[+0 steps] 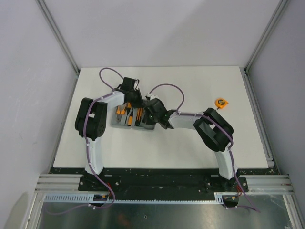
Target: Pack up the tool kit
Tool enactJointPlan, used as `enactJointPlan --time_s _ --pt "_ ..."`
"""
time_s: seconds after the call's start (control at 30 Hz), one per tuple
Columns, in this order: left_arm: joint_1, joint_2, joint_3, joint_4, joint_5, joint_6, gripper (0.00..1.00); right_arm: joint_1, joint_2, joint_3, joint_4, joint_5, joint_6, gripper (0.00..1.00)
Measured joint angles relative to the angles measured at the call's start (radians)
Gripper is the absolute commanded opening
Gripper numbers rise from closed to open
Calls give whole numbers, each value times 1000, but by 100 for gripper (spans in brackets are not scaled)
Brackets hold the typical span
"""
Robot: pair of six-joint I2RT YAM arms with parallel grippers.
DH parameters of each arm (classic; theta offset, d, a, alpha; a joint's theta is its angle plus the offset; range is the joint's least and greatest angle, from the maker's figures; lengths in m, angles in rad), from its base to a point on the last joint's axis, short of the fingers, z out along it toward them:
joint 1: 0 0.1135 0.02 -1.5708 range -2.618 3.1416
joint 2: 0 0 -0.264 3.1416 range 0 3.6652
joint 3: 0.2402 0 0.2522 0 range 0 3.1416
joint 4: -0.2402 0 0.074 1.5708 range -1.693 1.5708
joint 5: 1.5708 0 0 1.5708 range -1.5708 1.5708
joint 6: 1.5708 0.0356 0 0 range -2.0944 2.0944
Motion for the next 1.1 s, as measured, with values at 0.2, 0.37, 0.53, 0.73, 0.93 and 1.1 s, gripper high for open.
enactJointPlan --time_s 0.2,0.37,0.53,0.73,0.93,1.1 --pt "0 -1 -14 30 16 -28 0 -68 -20 -28 0 -129 48 0" --pt "-1 -5 -37 61 30 -73 0 -114 -28 -36 -23 -216 56 0" --pt "-1 -5 -44 70 42 -108 0 -130 -34 -39 -42 -254 49 2" --pt "-8 -7 -49 70 49 -131 0 -130 -53 -35 -97 -243 63 34" --pt "-11 -7 -49 68 50 -131 0 -127 -55 27 -214 -204 75 27" --pt "-12 -7 -49 68 50 -131 0 -120 -55 91 -259 -183 71 14"
